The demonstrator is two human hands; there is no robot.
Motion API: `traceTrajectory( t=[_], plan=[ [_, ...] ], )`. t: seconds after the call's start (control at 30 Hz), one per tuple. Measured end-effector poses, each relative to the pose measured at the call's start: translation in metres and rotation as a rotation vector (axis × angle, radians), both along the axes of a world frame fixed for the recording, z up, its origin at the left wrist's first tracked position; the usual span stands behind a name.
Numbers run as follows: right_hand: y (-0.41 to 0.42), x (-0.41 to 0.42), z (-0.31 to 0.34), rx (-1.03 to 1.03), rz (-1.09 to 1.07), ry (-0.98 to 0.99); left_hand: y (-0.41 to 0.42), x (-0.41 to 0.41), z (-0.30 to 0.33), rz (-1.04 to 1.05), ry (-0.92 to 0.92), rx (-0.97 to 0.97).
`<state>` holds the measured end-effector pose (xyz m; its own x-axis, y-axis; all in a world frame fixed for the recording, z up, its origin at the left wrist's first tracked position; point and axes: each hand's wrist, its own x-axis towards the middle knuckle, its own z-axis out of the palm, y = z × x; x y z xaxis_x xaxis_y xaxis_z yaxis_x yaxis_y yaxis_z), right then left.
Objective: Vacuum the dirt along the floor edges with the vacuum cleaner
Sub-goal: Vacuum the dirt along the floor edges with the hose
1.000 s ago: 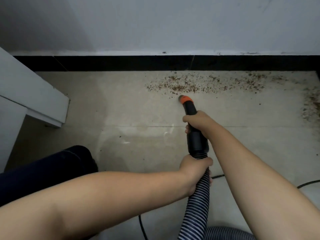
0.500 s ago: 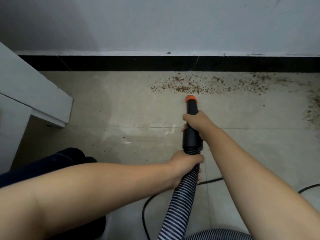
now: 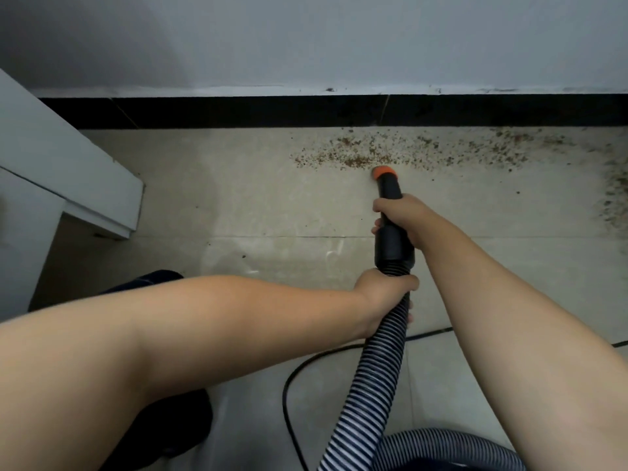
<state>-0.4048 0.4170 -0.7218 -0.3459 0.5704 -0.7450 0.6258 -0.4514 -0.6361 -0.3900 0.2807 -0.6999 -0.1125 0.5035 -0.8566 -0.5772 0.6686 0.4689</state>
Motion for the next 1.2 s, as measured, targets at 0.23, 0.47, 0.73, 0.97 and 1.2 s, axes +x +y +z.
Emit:
traceTrajectory(
  t=[0.23, 0.47, 0.73, 0.97, 1.2],
  plan=[
    [-0.034, -0.048, 0.008, -0.091, 0.168, 0.063, -0.028, -0.035, 0.016, 0.036, 0.052, -0.073],
    [-0.029, -0.058, 0.02, -0.097, 0.179, 0.033, -0.019, -0.058, 0.032, -0.11, 0.042, -0.09],
    [0.028, 0.004, 0.01, -0.012, -0.102, -0.064, 0.028, -0.023, 0.018, -0.273, -0.018, -0.034],
    [0.021, -0.01, 0.004, 0.011, -0.085, -0.009, 0.023, -0.034, 0.011, -0.201, -0.044, -0.046],
    [-0.002, -0.044, 0.005, -0.024, 0.126, -0.001, 0.001, -0.046, 0.01, -0.049, -0.083, -0.053]
  ],
)
